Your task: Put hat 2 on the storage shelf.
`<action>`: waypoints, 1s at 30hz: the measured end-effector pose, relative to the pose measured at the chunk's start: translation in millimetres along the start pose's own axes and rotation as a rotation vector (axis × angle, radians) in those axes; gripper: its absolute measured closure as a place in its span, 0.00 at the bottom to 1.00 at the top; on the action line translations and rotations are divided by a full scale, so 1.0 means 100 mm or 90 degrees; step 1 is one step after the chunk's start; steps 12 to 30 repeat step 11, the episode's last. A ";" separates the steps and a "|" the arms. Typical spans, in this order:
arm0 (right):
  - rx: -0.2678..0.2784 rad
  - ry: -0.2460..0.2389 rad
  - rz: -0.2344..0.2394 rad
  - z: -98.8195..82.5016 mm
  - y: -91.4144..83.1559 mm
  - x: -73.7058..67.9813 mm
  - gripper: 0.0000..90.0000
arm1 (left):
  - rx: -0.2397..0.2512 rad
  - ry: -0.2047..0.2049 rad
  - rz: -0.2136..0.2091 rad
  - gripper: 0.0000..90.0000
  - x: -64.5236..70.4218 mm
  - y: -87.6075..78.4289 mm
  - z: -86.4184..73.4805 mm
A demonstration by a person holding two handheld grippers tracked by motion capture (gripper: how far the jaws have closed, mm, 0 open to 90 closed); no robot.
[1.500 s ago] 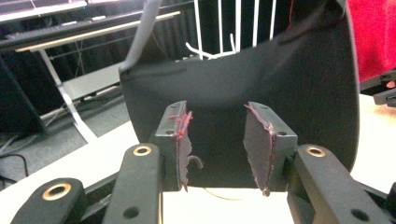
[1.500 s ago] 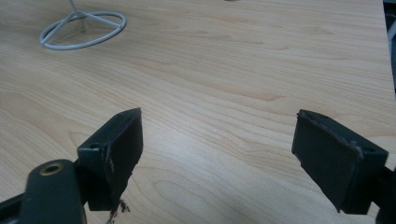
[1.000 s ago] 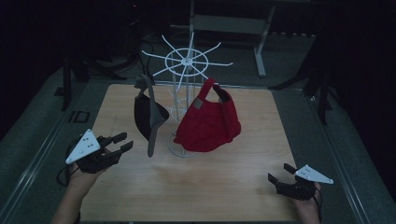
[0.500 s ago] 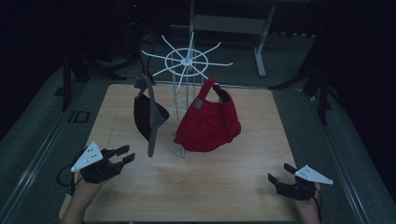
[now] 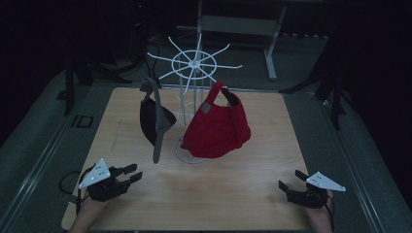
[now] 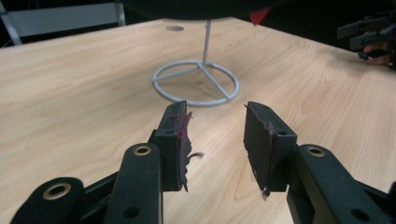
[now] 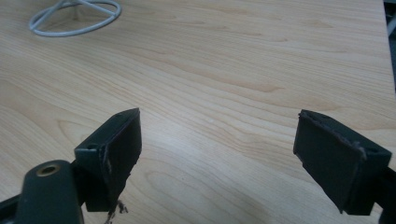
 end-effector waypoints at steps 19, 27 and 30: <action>-0.004 0.002 -0.003 0.00 0.01 0.01 0.17 | -0.007 -0.020 -0.003 0.67 -0.02 -0.02 -0.12; -0.004 0.002 -0.003 0.00 0.01 0.01 0.17 | -0.007 -0.020 -0.003 0.67 -0.02 -0.02 -0.12; -0.004 0.002 -0.003 0.00 0.01 0.01 0.17 | -0.007 -0.020 -0.003 0.67 -0.02 -0.02 -0.12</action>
Point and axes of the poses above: each handheld gripper's, and its own axes: y roughly forward along the jaws, z roughly out of its top, x roughly to its right, the point moved 5 cm from there along y, roughly forward along the jaws, and after that the axes turned 6 degrees about -z, right-handed, at the moved point
